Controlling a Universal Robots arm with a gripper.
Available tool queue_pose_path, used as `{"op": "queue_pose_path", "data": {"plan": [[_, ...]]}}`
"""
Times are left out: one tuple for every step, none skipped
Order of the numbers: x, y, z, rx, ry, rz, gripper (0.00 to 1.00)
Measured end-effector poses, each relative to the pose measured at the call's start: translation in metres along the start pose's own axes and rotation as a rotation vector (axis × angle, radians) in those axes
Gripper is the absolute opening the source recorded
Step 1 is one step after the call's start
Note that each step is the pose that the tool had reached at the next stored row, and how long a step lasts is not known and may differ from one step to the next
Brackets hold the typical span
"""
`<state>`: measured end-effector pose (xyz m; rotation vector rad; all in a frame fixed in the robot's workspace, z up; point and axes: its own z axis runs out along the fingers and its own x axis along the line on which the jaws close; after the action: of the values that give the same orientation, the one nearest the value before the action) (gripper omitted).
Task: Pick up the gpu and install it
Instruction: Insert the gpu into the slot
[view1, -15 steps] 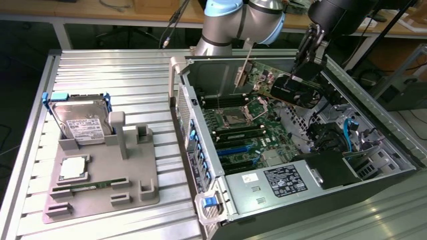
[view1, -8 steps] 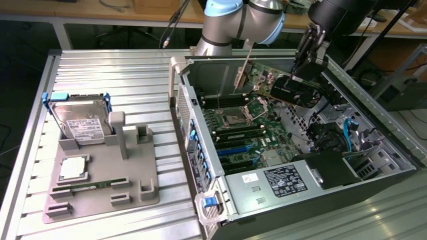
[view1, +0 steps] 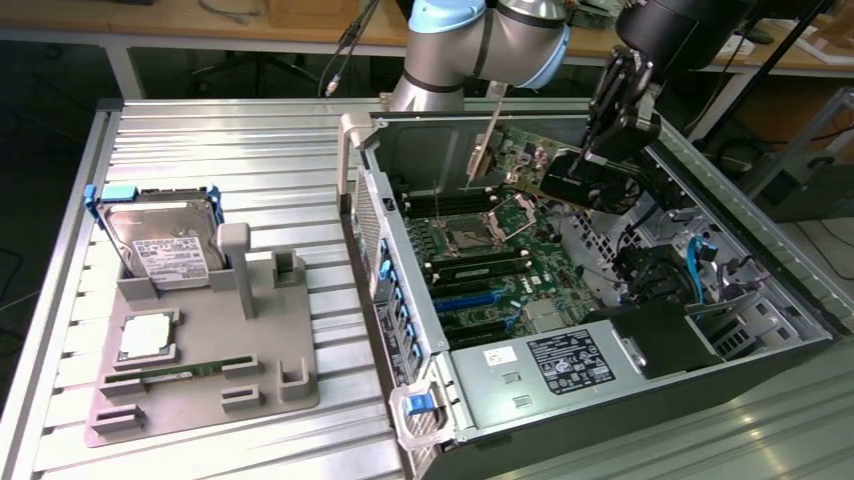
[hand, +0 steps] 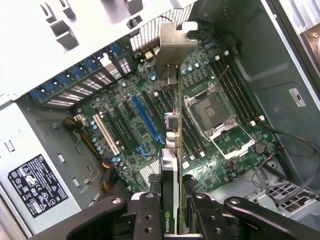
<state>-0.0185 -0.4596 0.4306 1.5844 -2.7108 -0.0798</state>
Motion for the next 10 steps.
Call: {"op": "queue_pose_path", "data": {"plan": [[0.0000, 0.0000, 0.0000, -0.0001, 0.0001, -0.004, 0.27], [0.0000, 0.0000, 0.0000, -0.0002, 0.0004, -0.008, 0.27], [0.0000, 0.0000, 0.0000, -0.0003, 0.0006, -0.013, 0.27], [0.0000, 0.0000, 0.0000, -0.0005, 0.0009, -0.021, 0.27], [0.0000, 0.0000, 0.0000, -0.0009, 0.0017, -0.037, 0.27], [0.0000, 0.0000, 0.0000, -0.0012, 0.0021, -0.047, 0.27], [0.0000, 0.0000, 0.0000, -0.0014, 0.0025, -0.058, 0.27], [0.0000, 0.0000, 0.0000, -0.0019, 0.0033, -0.075, 0.27], [0.0000, 0.0000, 0.0000, -0.0021, 0.0038, -0.085, 0.27], [0.0000, 0.0000, 0.0000, -0.0023, 0.0041, -0.091, 0.27]]}}
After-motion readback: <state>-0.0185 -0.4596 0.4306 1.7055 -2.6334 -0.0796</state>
